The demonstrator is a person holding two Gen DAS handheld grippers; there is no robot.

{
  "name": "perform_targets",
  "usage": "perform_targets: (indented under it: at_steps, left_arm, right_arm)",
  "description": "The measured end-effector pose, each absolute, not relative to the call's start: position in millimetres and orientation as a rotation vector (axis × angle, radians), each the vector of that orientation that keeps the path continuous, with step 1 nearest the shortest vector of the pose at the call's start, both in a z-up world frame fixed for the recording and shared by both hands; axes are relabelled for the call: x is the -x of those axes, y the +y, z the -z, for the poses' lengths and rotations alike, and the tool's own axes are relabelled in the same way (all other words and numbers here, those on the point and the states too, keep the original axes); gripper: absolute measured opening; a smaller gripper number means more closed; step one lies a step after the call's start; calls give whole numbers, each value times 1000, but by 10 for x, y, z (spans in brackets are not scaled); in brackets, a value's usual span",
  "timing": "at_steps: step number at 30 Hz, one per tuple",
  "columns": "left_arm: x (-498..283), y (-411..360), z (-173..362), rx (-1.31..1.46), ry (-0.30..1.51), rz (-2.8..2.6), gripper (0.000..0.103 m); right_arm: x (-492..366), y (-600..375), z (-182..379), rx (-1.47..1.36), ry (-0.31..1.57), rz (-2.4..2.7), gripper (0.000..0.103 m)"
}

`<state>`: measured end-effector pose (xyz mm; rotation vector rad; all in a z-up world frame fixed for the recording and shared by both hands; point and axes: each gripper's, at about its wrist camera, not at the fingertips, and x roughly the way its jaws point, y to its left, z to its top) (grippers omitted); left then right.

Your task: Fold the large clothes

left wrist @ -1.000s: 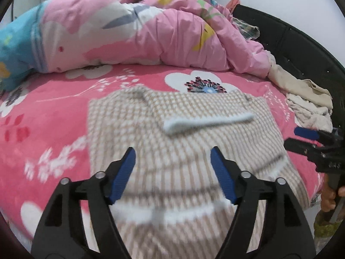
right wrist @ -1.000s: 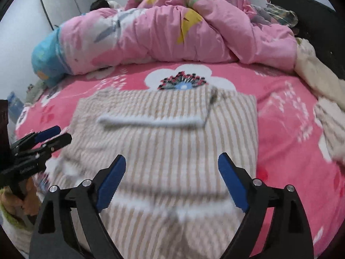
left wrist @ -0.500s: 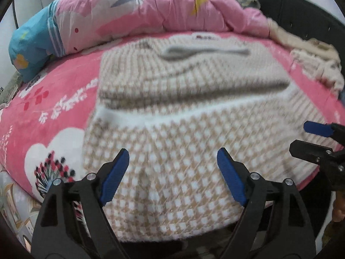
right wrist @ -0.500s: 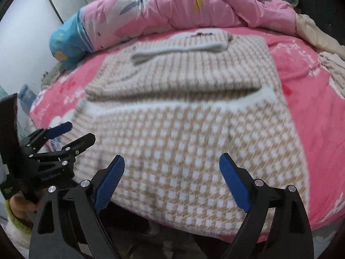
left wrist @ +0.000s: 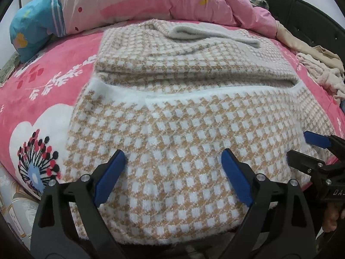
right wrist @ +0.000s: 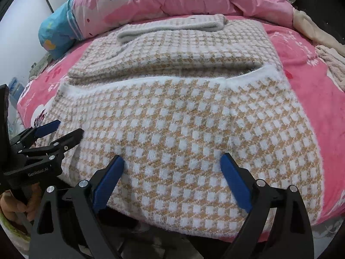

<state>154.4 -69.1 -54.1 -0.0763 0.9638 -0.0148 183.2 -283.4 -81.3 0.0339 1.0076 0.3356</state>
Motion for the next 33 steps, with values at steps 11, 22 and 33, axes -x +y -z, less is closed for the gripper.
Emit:
perform_targets:
  at_steps: [11, 22, 33]
  left_arm:
    - [-1598, -682, 544, 78, 972, 22, 88]
    - [-1594, -682, 546, 80, 972, 22, 88]
    - [-1595, -678, 546, 80, 972, 22, 88]
  right_arm:
    - [-1902, -2789, 836, -24, 1012, -334, 90]
    - [-1901, -2774, 834, -24, 1012, -332, 90]
    - [-1897, -2771, 829, -24, 1012, -332, 90]
